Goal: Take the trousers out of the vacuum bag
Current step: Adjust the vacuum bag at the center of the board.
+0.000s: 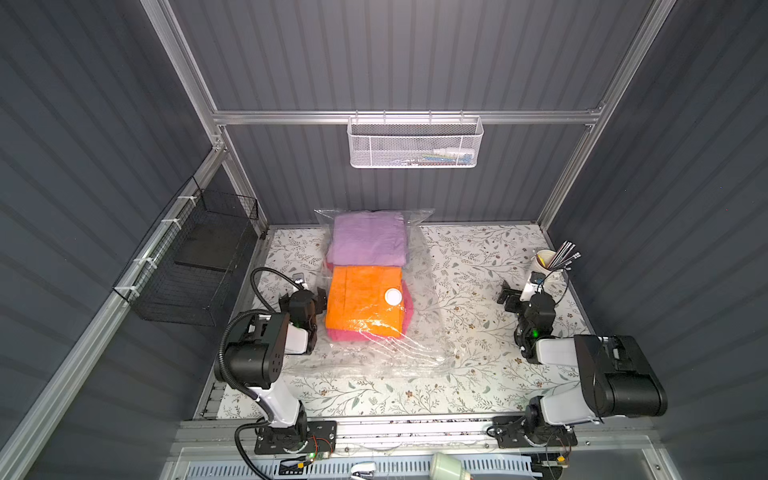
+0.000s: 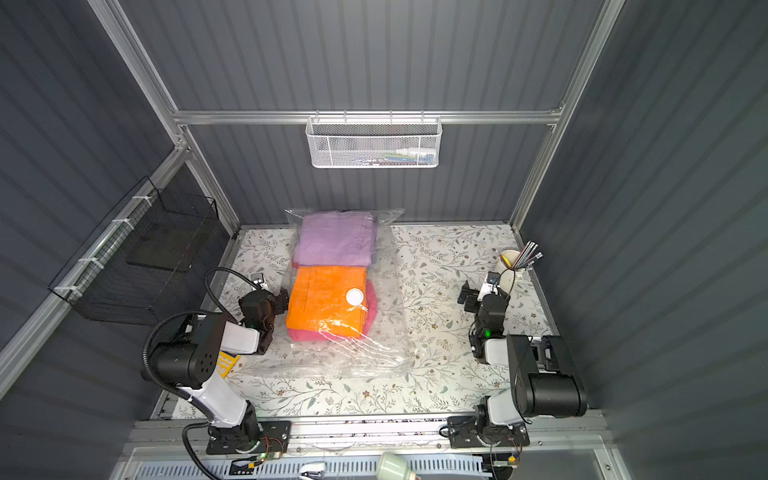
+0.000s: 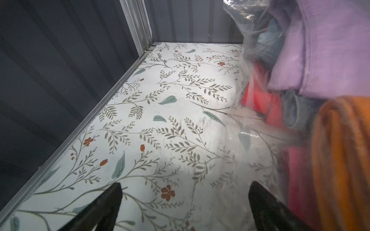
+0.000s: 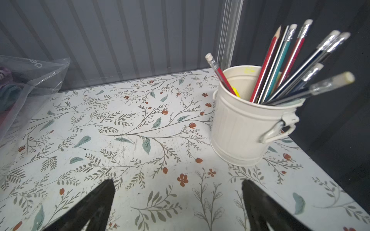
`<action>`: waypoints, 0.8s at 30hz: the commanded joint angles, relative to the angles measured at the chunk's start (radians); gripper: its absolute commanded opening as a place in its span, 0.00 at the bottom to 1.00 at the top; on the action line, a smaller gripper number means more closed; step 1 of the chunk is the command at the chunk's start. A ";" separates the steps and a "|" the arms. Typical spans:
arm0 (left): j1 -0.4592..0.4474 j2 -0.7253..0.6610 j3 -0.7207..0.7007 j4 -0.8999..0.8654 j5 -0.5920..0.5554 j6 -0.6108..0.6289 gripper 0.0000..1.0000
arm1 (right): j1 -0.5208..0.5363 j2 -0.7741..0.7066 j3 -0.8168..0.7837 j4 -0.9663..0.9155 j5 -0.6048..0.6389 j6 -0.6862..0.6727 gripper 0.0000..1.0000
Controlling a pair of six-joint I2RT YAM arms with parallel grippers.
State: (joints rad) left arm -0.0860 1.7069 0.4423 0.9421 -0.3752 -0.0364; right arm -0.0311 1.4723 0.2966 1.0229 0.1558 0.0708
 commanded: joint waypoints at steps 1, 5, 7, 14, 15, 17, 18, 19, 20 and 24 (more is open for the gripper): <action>-0.008 0.011 0.012 0.011 0.018 0.014 1.00 | -0.001 -0.011 0.009 -0.001 -0.010 0.004 0.99; -0.008 0.010 0.012 0.011 0.018 0.013 1.00 | -0.002 -0.010 0.009 -0.001 -0.010 0.004 0.99; -0.008 0.010 0.012 0.011 0.018 0.013 1.00 | -0.002 -0.010 0.009 -0.001 -0.010 0.004 0.99; -0.008 0.010 0.012 0.009 0.022 0.013 1.00 | -0.002 -0.010 0.009 -0.002 -0.011 0.006 0.99; -0.006 0.010 0.013 0.008 0.024 0.013 1.00 | -0.003 -0.011 0.012 -0.008 -0.016 0.006 0.99; -0.007 0.011 0.012 0.009 0.024 0.013 1.00 | -0.007 -0.010 0.012 -0.011 -0.021 0.007 0.99; -0.006 0.011 0.013 0.007 0.023 0.013 1.00 | -0.007 -0.010 0.012 -0.009 -0.022 0.007 0.99; -0.007 0.010 0.013 0.008 0.024 0.013 1.00 | -0.006 -0.010 0.012 -0.011 -0.023 0.007 0.99; -0.006 0.011 0.013 0.007 0.023 0.013 1.00 | -0.007 -0.010 0.013 -0.011 -0.023 0.007 0.99; -0.007 0.011 0.012 0.008 0.023 0.013 1.00 | -0.007 -0.010 0.012 -0.012 -0.024 0.007 0.99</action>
State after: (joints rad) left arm -0.0860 1.7069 0.4423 0.9421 -0.3733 -0.0364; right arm -0.0330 1.4723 0.2966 1.0164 0.1406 0.0708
